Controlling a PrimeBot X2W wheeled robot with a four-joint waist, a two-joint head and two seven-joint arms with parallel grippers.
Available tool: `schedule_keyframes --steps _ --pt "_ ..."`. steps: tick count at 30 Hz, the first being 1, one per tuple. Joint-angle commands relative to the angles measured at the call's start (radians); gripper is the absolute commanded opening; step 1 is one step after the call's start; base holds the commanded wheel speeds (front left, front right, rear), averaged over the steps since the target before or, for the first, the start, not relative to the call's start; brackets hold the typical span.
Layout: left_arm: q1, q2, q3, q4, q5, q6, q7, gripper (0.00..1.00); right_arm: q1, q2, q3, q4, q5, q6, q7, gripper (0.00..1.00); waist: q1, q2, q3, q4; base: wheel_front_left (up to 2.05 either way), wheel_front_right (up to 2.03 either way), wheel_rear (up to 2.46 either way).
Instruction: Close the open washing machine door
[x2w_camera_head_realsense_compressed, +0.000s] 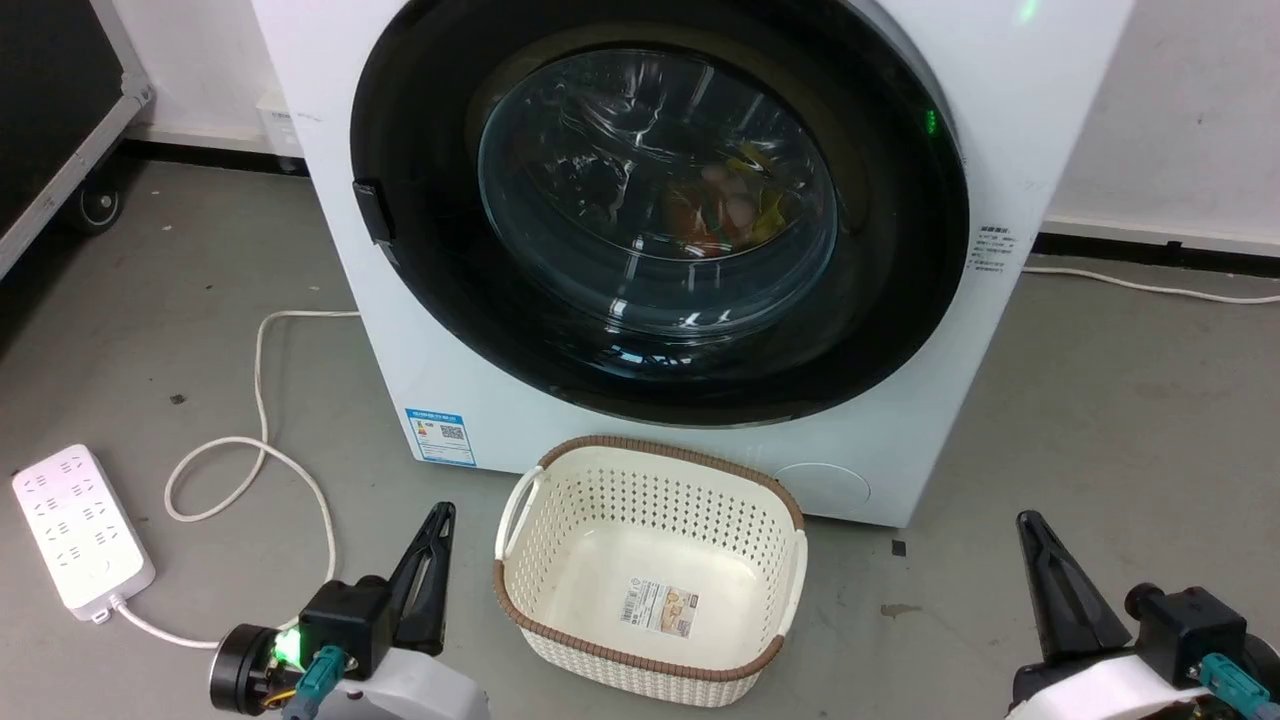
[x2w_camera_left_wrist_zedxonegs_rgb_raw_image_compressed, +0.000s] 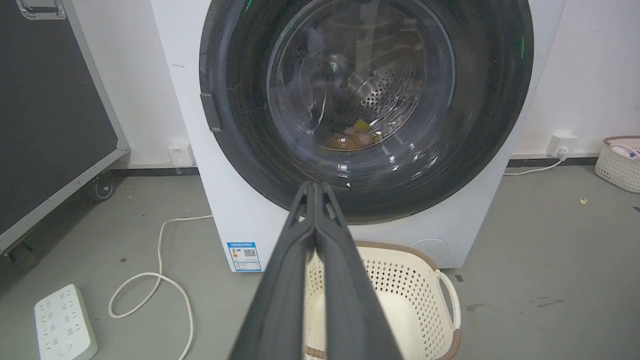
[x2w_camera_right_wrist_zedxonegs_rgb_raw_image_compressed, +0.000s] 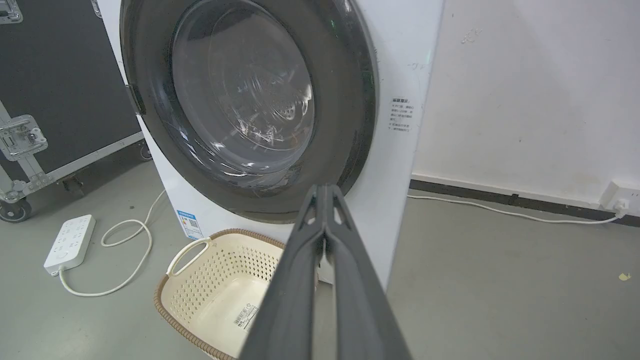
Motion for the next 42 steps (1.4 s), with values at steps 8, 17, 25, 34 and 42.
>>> schedule_keyframes --steps 8,17,25,34,42 --pt "0.011 -0.005 0.009 -0.02 0.009 0.014 0.019 0.0 -0.003 0.002 0.006 -0.017 -0.01 0.0 0.02 0.0 -0.0001 -0.0001 0.002 -0.005 0.0 0.0 0.0" --pt "0.014 -0.007 0.016 -0.034 0.013 0.023 0.038 0.0 -0.004 0.002 0.012 -0.029 -0.015 0.0 0.038 0.0 -0.0001 -0.0001 0.004 -0.01 0.0 0.0 0.0" --pt "0.017 -0.009 0.023 -0.05 0.017 0.033 0.058 0.0 -0.005 0.002 0.019 -0.041 -0.021 0.0 0.059 0.0 -0.0001 -0.0001 0.007 -0.016 0.0 0.0 0.0" --pt "0.02 -0.011 0.029 -0.065 0.02 0.042 0.076 0.0 -0.006 0.003 0.025 -0.053 -0.026 0.0 0.077 0.0 -0.0001 -0.0001 0.01 -0.022 0.0 0.0 0.0" --pt "0.022 -0.013 0.035 -0.077 0.023 0.05 0.093 0.0 -0.007 0.003 0.03 -0.063 -0.03 0.0 0.094 0.0 -0.0001 -0.0001 0.012 -0.027 0.0 0.0 0.0"
